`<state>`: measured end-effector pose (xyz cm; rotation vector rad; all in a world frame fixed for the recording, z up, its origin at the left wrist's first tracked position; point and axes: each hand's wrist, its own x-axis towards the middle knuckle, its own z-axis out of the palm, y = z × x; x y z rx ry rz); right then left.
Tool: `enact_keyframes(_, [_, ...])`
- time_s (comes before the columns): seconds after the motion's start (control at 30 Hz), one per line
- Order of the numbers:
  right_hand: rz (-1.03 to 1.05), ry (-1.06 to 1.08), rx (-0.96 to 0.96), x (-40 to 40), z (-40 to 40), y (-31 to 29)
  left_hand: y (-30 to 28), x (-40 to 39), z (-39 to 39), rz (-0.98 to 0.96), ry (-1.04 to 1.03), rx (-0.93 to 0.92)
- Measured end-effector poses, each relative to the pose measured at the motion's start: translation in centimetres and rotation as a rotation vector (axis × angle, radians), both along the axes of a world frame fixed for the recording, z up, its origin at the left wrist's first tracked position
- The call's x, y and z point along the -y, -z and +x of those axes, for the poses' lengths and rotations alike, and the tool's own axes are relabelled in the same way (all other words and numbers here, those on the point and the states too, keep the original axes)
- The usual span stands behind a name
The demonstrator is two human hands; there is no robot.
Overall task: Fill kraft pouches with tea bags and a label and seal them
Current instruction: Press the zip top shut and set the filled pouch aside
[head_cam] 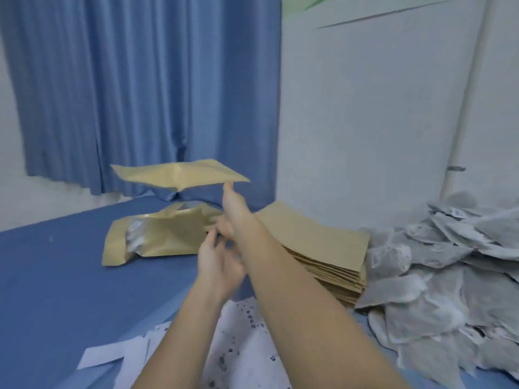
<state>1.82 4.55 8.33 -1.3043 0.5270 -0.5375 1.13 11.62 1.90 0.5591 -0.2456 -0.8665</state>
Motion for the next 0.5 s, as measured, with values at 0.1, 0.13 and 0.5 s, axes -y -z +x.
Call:
enact_keyframes(0.1, [0.12, 0.017, -0.11, 0.0, 1.2, 2.3, -0.1, 0.0, 1.8, 0.117, -0.009, 0.022])
enact_keyframes(0.13, [0.169, 0.018, -0.112, 0.5, 0.9, 3.4, 0.2, 0.3, 1.8, 0.161, 0.015, 0.015])
enact_keyframes(0.5, [-0.876, 0.384, -0.417, 9.7, -4.0, 8.4, 2.8, 6.8, -0.5, 0.304, 0.164, 0.08])
